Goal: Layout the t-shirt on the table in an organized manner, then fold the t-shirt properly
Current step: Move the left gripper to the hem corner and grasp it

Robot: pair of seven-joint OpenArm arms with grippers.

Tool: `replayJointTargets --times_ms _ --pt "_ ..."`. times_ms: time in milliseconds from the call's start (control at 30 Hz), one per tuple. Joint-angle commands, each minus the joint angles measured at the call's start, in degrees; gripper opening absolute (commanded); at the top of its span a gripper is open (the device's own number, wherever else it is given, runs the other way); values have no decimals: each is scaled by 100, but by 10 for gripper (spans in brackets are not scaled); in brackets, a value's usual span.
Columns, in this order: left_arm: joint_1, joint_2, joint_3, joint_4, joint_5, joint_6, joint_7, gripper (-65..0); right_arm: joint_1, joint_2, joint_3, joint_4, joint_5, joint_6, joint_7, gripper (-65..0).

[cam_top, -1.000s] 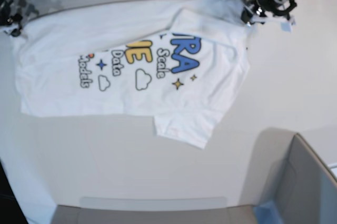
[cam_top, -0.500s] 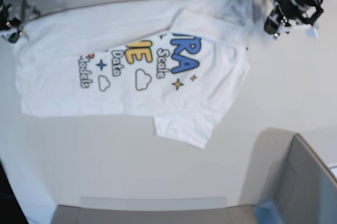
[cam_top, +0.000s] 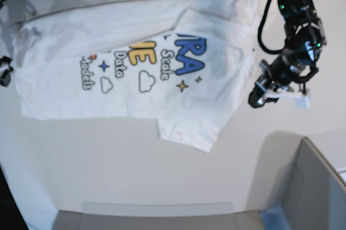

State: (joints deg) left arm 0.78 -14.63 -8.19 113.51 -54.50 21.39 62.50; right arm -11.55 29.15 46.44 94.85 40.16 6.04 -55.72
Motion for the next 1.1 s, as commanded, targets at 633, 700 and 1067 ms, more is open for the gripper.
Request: replayJointTargets --times_ms 633,700,1067 --pt "-3449 237 3381 -4420 2483 -33 -1199 -351 738 -53 -1035 -83 -1067 -2 109 -408" --pt "-3660 246 3671 -5061 2492 -24 -1577 -351 720 -71 -1026 -83 -1067 -2 100 -408" --pt "-4073 255 4700 -6354 2492 231 -2808 -351 650 -71 -1000 -83 -1067 -11 100 -408"
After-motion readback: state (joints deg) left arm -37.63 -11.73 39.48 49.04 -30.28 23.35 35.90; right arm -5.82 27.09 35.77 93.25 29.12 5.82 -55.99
